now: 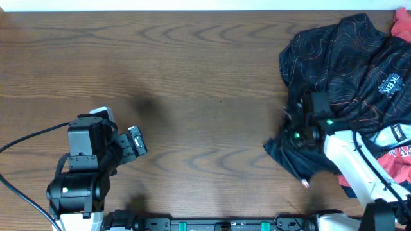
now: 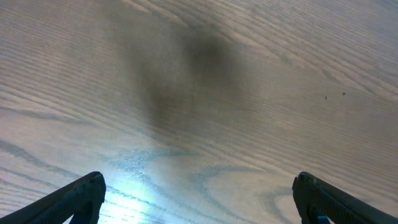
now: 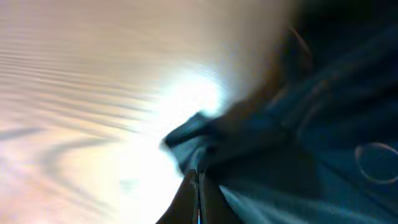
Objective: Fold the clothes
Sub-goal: 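Reach the right gripper into the clothes pile and grasp the black shirt, then drag the black shirt left out of the pile with the right gripper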
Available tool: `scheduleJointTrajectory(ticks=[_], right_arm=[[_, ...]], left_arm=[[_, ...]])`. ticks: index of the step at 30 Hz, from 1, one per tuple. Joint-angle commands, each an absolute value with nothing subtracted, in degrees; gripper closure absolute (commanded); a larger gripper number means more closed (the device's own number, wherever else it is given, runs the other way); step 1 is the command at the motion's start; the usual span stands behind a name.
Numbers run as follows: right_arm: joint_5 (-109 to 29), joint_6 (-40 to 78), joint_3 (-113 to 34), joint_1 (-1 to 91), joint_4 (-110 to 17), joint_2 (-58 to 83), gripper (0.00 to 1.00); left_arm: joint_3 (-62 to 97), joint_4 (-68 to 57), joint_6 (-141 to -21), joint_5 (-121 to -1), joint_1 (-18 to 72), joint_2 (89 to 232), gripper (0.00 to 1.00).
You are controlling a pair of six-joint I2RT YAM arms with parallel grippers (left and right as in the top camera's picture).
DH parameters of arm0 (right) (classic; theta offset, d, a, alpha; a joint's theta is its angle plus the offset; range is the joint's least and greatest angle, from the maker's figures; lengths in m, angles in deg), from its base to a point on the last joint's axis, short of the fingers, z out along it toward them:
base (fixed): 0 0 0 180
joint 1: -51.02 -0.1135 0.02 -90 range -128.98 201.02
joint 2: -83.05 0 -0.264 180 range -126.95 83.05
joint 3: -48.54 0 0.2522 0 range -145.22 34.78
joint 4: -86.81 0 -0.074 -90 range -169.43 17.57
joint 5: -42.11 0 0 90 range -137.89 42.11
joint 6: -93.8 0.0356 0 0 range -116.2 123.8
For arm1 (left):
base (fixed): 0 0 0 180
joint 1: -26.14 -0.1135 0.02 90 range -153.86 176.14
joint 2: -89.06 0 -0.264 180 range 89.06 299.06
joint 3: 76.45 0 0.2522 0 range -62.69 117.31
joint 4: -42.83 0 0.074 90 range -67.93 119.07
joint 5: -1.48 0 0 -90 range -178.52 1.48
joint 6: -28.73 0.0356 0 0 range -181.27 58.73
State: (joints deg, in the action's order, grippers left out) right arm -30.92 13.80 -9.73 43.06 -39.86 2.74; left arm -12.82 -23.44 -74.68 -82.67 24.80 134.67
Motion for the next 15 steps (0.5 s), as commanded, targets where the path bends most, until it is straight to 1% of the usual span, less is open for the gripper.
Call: scheduleJointTrajectory(ticks=[1,5,9,11,12,15], right_arm=[[-24.54,10.39,-13.27,38.03,-40.91,4.09,0.99],[-24.52,10.72,-13.27,31.39,-45.41,3.81,0.99],[-24.54,14.13,-13.27,22.86,-52.23,3.48,0.99],[-24.61,15.62,-13.27,18.66,-57.3,3.24,0.99],[-26.03,17.25,-13.27,15.52,-61.76,2.89,0.99],[-31.27,20.93,-13.27,9.99,-70.79,1.93,0.99]], left_arm=[[-11.77,-23.6,-74.0,-82.49,24.6,134.67,0.02],[-11.77,-23.57,-74.0,-82.49,24.6,134.67,0.02],[-11.79,-23.57,-74.0,-82.49,24.6,134.67,0.02],[-11.79,-23.57,-74.0,-82.49,24.6,134.67,0.02],[-11.79,-23.57,-74.0,-82.49,24.6,134.67,0.02],[-11.79,-23.55,-74.02,-82.49,24.6,134.67,0.02]])
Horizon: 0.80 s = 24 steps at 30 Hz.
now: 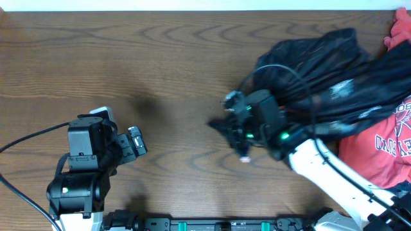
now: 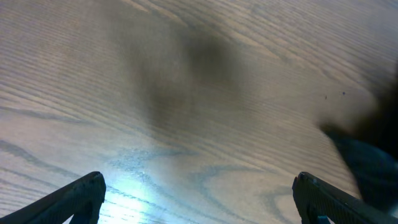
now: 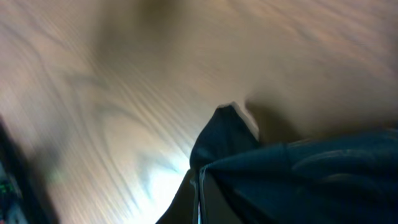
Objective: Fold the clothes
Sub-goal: 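Drag the black shirt left out of the pile with the right gripper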
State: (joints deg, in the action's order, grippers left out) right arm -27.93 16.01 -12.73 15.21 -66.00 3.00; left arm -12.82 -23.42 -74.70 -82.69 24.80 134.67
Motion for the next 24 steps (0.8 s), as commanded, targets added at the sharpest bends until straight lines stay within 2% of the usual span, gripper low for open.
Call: scheduleJointTrajectory(ticks=[1,4,5,6,7,8,9,16,24], right_arm=[[-32.43,21.41,-13.27,8.7,-73.17,1.58,0.99],[-35.77,21.58,-13.32,4.74,-81.19,-0.1,0.99],[-37.24,21.58,-13.4,3.96,-82.46,-0.76,0.95],[-38.42,21.58,-13.58,3.74,-82.41,-1.11,0.79],[-39.6,21.52,-13.75,3.78,-81.85,-1.35,0.39],[-40.65,21.23,-13.91,4.04,-80.88,-1.35,0.06],[-41.92,20.47,-14.08,4.59,-79.46,-1.26,0.01],[-52.5,19.83,-19.3,13.55,-58.31,3.77,0.01],[-52.65,19.4,-21.07,25.55,-41.91,12.29,0.01]], left_arm=[[-11.79,-23.55,-74.0,-82.49,24.6,134.67,0.02],[-11.79,-23.55,-74.02,-82.49,24.6,134.67,0.02],[-11.79,-23.55,-74.02,-82.49,24.6,134.67,0.02],[-11.79,-23.55,-74.02,-82.49,24.6,134.67,0.02],[-11.79,-23.53,-74.04,-82.47,24.6,134.67,0.02],[-11.79,-23.44,-74.04,-82.47,24.6,134.67,0.02],[-11.79,-23.35,-74.04,-82.47,24.6,134.67,0.02],[-11.84,-23.16,-77.89,-80.99,24.6,134.73,0.02],[-12.97,-21.41,-90.46,-64.4,24.62,140.41,0.02]])
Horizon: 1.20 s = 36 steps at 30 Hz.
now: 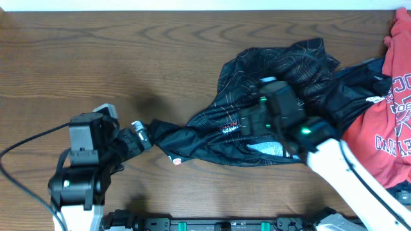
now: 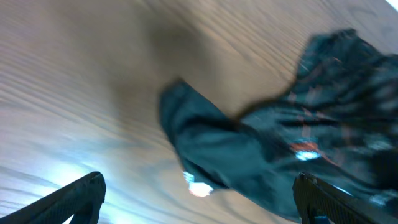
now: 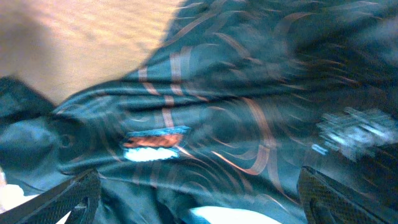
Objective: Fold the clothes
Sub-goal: 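Drag the black shirt left out of the pile with the right gripper, then grasp the shirt's left edge with the left gripper and pull it left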
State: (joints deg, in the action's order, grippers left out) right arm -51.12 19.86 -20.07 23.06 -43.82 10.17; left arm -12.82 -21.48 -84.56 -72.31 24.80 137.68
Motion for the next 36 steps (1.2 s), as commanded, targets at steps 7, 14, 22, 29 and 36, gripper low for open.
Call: scheduleJointTrajectory(ticks=[7,14,22,29,36], right_arm=[[-52.6,22.02,-21.07,32.7,-37.35,14.87,0.01],[-52.36,22.04,-21.07,34.99,-36.62,14.85,0.01],[-52.36,22.02,-21.05,34.99,-35.82,14.85,0.01],[-52.41,22.0,-21.05,34.99,-33.48,14.85,0.01],[-52.41,21.98,-21.03,34.99,-31.51,14.85,0.01]], left_arm=[[-17.06,-20.97,-94.46,-58.76,25.34,153.16,0.02],[-18.11,-15.6,-97.06,-56.75,32.34,166.77,0.02],[-18.11,-3.14,-101.72,-61.77,42.37,178.49,0.05],[-17.28,2.41,-98.42,-70.28,42.89,181.57,0.94],[-2.26,-3.4,-85.63,-89.23,30.9,178.84,0.94]])
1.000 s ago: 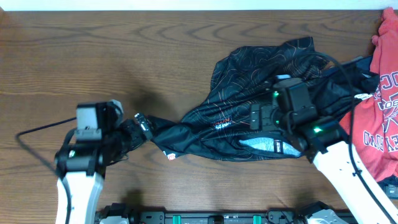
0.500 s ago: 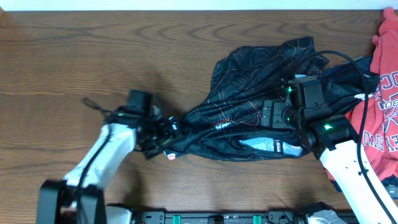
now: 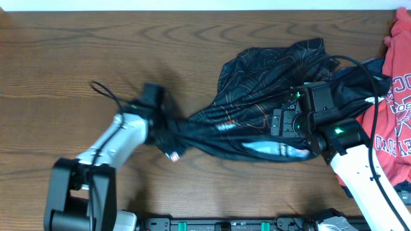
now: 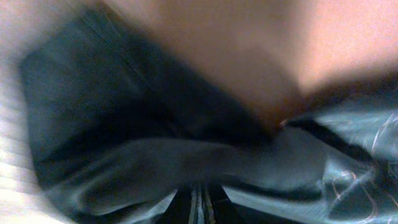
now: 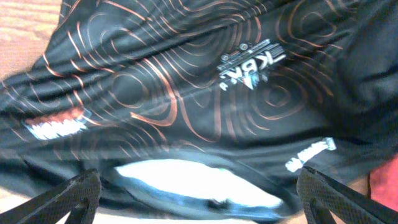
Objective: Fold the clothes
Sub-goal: 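Grasp the shirt's left edge with the left gripper and pull it left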
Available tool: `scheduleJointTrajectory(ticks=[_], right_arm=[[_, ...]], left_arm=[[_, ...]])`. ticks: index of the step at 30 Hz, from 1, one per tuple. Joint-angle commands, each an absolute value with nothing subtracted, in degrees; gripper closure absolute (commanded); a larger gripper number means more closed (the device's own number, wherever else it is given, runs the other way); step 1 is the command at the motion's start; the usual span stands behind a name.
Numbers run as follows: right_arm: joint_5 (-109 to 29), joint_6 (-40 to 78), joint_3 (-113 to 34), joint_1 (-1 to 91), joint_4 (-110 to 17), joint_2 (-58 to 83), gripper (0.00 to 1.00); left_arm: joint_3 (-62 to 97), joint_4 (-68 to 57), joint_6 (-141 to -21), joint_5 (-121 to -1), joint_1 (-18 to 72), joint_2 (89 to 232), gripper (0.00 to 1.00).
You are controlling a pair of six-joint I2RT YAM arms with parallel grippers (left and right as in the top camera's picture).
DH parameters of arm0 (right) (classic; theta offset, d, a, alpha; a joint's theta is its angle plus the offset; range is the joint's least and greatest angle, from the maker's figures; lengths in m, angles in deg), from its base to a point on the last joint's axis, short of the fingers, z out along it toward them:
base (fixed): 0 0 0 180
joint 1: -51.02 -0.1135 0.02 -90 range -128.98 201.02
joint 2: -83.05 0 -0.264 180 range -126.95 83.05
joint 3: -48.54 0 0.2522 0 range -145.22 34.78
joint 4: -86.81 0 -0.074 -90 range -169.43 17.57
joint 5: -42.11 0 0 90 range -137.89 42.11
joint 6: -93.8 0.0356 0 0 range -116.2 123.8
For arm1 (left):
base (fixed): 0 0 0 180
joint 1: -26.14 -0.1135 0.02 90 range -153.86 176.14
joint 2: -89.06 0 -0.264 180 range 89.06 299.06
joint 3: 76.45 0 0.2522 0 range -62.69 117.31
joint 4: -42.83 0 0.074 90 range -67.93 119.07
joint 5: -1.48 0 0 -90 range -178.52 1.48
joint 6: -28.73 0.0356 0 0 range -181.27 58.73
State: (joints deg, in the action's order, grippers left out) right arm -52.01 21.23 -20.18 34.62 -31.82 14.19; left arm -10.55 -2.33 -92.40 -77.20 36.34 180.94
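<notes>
A black shirt with orange contour lines [image 3: 257, 96] lies crumpled and stretched across the table's middle, with its white-lined neck opening [image 5: 199, 183] toward the front. My left gripper [image 3: 167, 133] is at the shirt's left end. In the left wrist view the left gripper [image 4: 200, 205] is shut on bunched dark fabric. My right gripper [image 3: 284, 122] hovers over the shirt's right half. Its fingers [image 5: 78, 196] stand wide apart at the frame corners with nothing between them.
A red shirt [image 3: 392, 96] lies heaped at the right edge, partly under the black shirt's right end. The brown wooden table [image 3: 77, 58] runs off to the left and back. The right arm [image 3: 356, 160] crosses the front right.
My left arm has reached right, and its gripper, open beside the shirt's left tip before, is now shut on that end. My right gripper, still open, has shifted right over the shirt.
My right gripper was first shut on the black shirt in the heap at the right. Then it held the shirt near the table's middle. After that it was open, the shirt lay stretched across the centre, and my left gripper waited open at its tip. Now the left gripper holds that end.
</notes>
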Motion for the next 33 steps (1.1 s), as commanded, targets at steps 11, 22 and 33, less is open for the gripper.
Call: scheduleJointTrajectory(ticks=[11,22,33], right_arm=[[-52.41,22.0,-21.03,34.99,-31.42,14.85,0.01],[-52.39,22.0,-21.03,34.99,-31.29,14.85,0.01],[-52.39,21.98,-21.03,34.99,-30.11,14.85,0.01]], left_arm=[[17.32,-8.01,-84.23,-78.63,15.38,178.9,0.33],[7.33,-15.7,-87.86,-70.19,27.11,179.8,0.2],[-0.87,0.29,-93.3,-71.81,33.74,190.82,0.2]])
